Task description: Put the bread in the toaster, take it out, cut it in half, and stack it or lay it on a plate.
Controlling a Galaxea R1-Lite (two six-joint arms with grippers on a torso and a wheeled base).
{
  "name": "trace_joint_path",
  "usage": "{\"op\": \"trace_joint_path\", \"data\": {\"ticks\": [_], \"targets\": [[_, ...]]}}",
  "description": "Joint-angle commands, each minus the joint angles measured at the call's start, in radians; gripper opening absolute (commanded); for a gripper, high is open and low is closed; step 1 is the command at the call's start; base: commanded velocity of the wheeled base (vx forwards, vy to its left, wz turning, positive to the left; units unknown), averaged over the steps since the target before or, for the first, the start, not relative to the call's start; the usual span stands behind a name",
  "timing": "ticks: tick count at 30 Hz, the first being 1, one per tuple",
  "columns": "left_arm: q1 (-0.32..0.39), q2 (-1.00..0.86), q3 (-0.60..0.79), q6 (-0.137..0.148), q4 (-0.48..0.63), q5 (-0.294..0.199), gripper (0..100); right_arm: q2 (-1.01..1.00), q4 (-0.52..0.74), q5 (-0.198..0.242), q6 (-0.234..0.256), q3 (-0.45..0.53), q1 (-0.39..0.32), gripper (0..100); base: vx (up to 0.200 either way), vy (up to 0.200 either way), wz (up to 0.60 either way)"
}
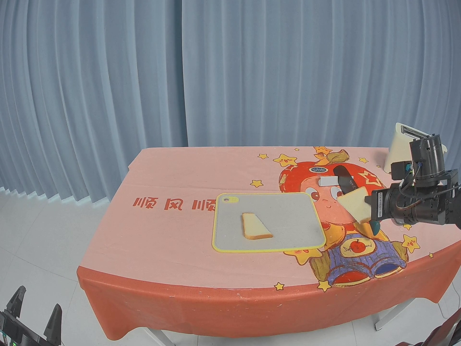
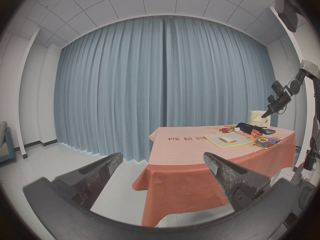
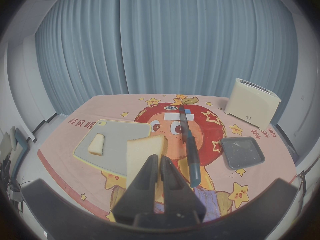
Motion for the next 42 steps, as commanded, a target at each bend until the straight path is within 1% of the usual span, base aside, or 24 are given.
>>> {"op": "trace_joint_path", "data": {"ticks": [1,9,11,13,25,28,29,33,42], "targets": [[0.0,0.0,0.018,-0.001,0.0,0.001,100,-0.005,0.0,0.0,-0.001,0.001,-0.002,0,0.0,-0.2,0.0],[0.0,0.0,0.018,-0.001,0.0,0.001,100,-0.005,0.0,0.0,-0.004,0.002,-0.004,0,0.0,-0.2,0.0],[0.0,0.0,0.018,-0.001,0.0,0.001,100,-0.005,0.0,0.0,-0.005,-0.001,-0.022,0,0.0,-0.2,0.0],[0.0,0.0,0.018,-0.007,0.0,0.001,100,-0.005,-0.002,0.0,-0.005,-0.002,-0.033,0,0.0,-0.2,0.0],[0.0,0.0,0.018,-0.01,-0.002,0.001,100,-0.005,-0.002,-0.001,-0.007,-0.001,-0.047,0,0.0,-0.2,0.0],[0.0,0.0,0.018,-0.01,-0.002,0.001,100,-0.004,-0.002,-0.001,-0.008,-0.001,-0.055,0,0.0,0.0,0.0],[0.0,0.0,0.018,-0.006,-0.002,0.0,100,-0.002,-0.002,-0.001,-0.008,-0.002,-0.059,0,0.0,0.0,0.0],[-0.001,0.0,0.018,-0.001,-0.002,-0.003,100,0.008,-0.002,-0.001,-0.008,-0.01,-0.094,0,0.0,0.0,0.0],[-0.001,0.0,0.018,-0.001,-0.002,-0.003,100,0.048,-0.002,0.0,-0.007,-0.018,-0.101,0,0.0,0.0,0.0]]}}
